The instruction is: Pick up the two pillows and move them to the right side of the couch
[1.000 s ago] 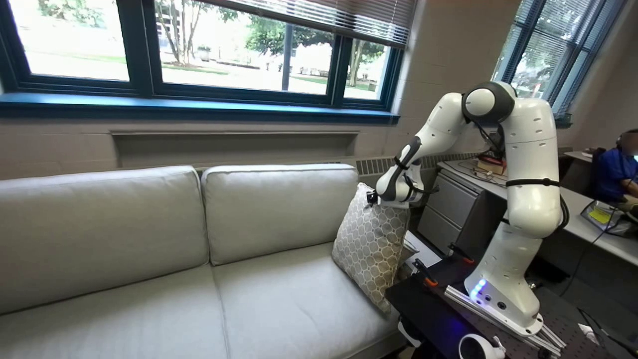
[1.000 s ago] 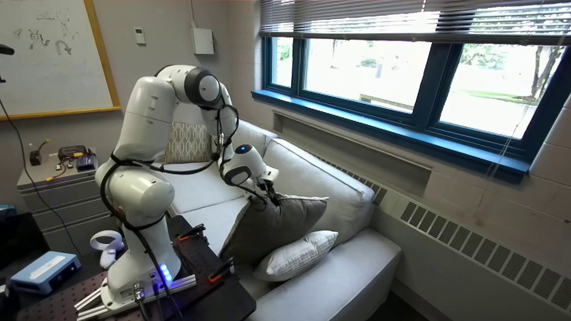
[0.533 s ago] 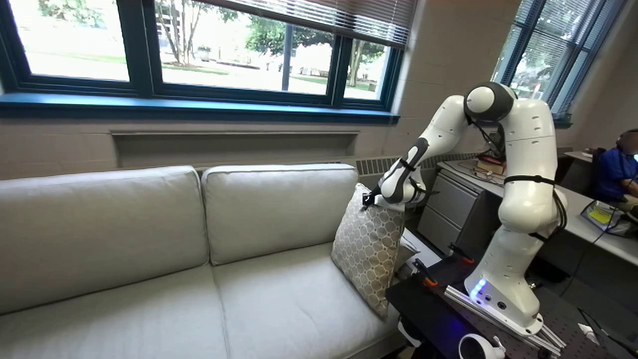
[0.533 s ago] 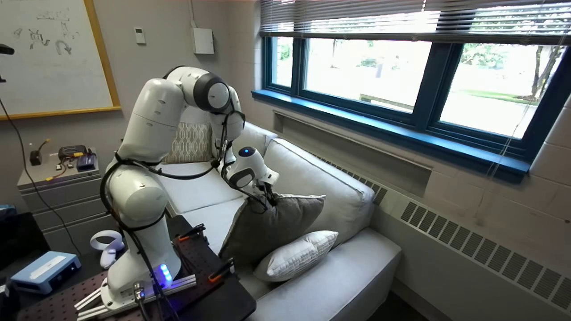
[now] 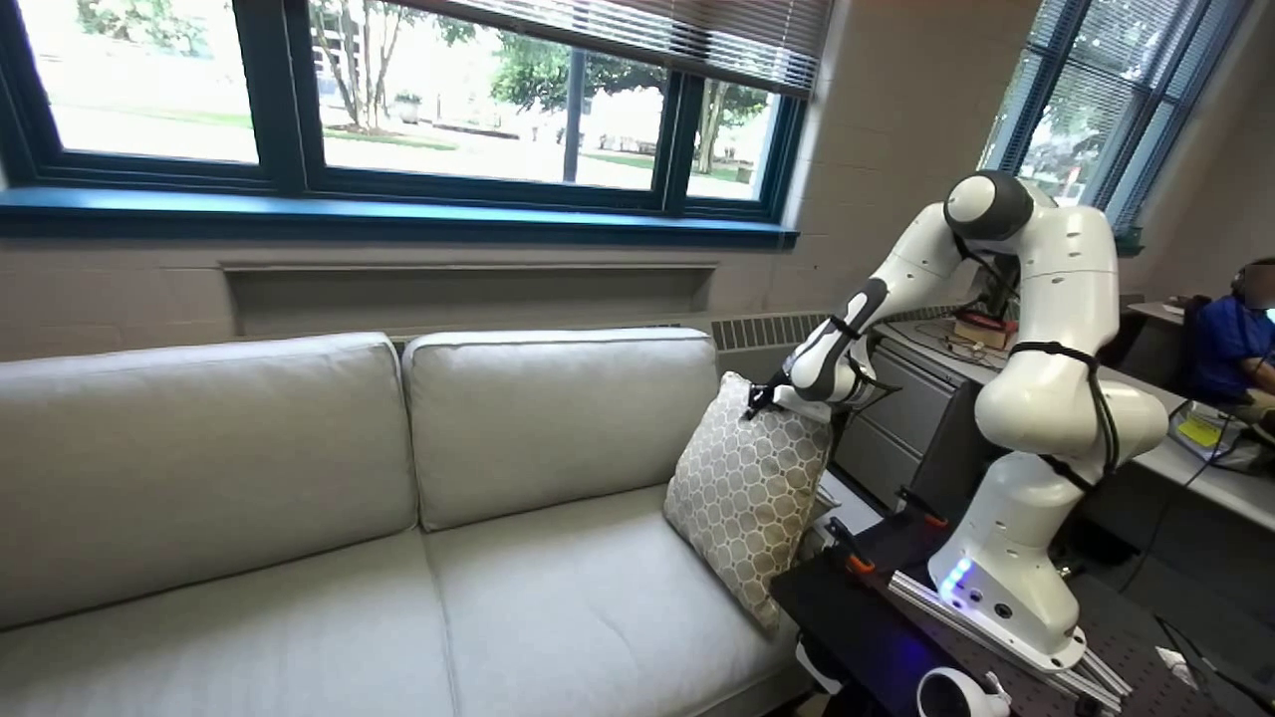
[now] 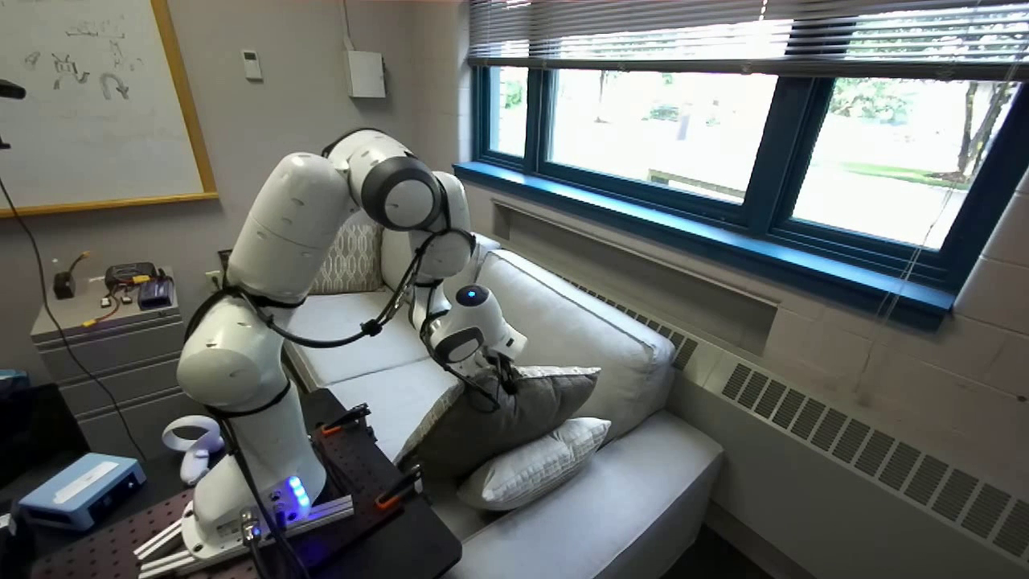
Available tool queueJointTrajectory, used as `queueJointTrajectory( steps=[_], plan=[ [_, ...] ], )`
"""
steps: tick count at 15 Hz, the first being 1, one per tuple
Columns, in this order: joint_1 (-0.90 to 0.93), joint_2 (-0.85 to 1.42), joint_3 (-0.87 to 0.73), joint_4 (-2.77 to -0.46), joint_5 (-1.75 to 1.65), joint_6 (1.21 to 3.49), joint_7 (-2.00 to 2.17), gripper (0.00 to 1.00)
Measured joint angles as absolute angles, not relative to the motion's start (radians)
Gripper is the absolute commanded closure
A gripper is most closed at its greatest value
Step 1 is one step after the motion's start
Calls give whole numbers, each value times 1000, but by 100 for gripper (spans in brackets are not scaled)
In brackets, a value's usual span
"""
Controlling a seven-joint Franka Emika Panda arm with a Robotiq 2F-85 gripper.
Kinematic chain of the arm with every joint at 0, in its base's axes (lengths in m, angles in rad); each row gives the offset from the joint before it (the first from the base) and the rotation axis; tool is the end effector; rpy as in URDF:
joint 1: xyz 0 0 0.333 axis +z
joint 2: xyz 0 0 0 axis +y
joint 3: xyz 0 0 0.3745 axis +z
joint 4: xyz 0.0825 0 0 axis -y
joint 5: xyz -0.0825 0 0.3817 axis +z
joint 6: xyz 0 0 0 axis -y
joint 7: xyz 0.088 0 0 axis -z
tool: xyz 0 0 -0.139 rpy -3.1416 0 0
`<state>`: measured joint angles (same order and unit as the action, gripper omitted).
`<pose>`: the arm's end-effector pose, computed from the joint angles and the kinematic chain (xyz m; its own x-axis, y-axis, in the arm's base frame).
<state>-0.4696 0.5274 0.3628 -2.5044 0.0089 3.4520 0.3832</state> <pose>0.5238 -0.0520 0.1712 0.7545 -0.5688 0.3274 -0.4748 -0.8175 -0.3259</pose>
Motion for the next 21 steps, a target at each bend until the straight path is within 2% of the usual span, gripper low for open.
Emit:
queueJointTrajectory(
  steps=[6, 21],
  plan=[
    [-674, 606, 366, -2504, -107, 3452, 354, 1],
    [-1166, 765, 473, -2491, -369, 3452, 137, 0]
  ],
)
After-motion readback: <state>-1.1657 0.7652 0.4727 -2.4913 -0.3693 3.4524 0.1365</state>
